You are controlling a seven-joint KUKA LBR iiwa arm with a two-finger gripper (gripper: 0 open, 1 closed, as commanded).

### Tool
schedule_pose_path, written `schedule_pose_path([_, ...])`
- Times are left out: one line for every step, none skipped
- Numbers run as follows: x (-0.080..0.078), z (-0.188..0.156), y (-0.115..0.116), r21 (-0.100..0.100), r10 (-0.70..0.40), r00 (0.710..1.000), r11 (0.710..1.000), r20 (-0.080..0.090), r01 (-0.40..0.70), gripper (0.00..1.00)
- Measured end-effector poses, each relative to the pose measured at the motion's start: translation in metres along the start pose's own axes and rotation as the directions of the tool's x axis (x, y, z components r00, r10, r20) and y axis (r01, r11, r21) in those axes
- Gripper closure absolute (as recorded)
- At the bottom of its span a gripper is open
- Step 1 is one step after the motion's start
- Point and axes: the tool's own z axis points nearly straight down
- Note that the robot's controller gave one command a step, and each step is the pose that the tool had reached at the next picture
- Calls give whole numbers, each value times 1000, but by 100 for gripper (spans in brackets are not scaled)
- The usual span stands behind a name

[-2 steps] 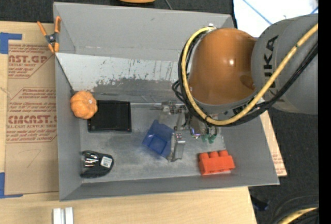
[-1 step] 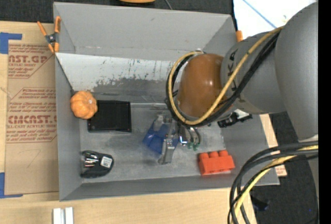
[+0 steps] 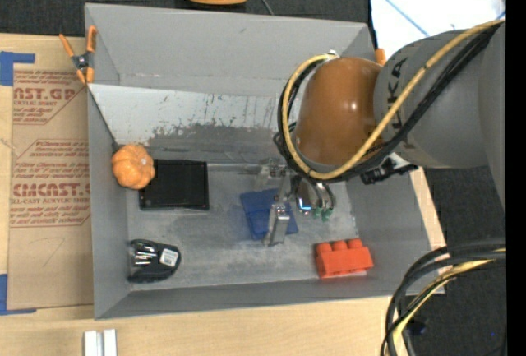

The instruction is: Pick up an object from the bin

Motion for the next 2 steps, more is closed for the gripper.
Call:
schedule_pose_path([32, 57, 7, 4, 185, 983, 983, -16, -185, 0])
schedule_pose_path([-4, 85, -15, -3, 56, 998, 998, 14, -56, 0])
